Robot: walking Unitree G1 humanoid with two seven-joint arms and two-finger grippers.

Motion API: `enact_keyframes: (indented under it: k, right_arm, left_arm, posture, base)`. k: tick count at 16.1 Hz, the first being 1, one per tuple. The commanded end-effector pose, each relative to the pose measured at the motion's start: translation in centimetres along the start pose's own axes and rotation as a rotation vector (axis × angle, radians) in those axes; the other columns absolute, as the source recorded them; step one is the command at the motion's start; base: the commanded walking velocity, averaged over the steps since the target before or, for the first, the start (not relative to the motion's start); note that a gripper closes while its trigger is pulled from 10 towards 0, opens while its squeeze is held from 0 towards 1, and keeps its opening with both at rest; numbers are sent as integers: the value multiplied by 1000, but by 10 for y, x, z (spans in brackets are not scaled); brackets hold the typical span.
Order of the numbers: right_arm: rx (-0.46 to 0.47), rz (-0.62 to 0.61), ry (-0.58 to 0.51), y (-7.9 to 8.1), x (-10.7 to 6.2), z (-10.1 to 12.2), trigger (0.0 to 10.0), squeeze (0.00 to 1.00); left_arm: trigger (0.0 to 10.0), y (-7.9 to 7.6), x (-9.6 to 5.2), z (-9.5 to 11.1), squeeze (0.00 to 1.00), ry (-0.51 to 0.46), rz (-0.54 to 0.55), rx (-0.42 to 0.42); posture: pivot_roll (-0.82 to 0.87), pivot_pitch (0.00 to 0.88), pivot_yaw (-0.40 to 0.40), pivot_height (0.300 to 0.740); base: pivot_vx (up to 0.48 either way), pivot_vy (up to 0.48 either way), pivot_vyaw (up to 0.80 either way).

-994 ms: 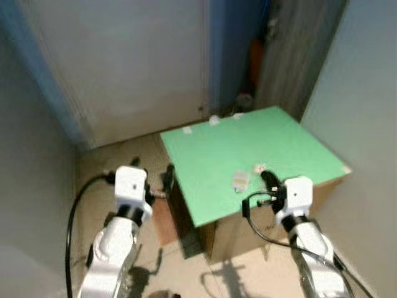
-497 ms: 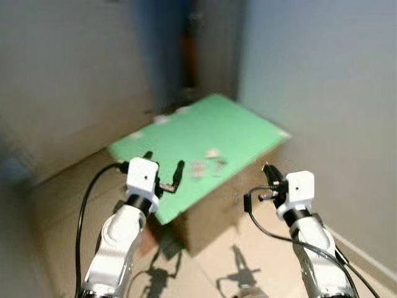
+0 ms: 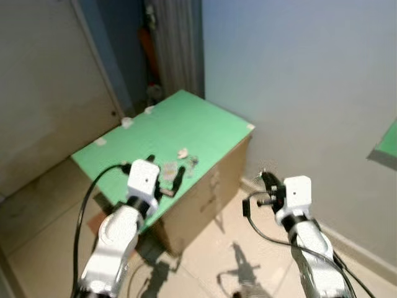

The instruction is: Hang keys on a hook

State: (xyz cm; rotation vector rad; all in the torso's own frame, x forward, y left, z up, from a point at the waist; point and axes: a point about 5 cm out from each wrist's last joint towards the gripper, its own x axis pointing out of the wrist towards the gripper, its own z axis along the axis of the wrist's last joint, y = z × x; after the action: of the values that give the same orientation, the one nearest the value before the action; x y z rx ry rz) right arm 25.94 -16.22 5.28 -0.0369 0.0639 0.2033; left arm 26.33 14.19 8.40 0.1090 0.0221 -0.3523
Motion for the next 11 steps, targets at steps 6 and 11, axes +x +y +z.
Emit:
enact_keyframes:
  k: [6, 11]
  right_arm:
    - [-24, 25, -12, -7, 12, 7, 0, 0]
    - [-3, 35, -11, 1, 14, 4, 0, 0]
  left_arm:
    - [10000, -10, 8, 2, 0, -25, -63, 7]
    - [10000, -10, 9, 0, 0, -19, -99, 22]
  posture:
    - [-225, 0, 87, 740]
    - [-226, 0, 98, 740]
  base:
    - [0, -437, -743]
    - [0, -443, -735]
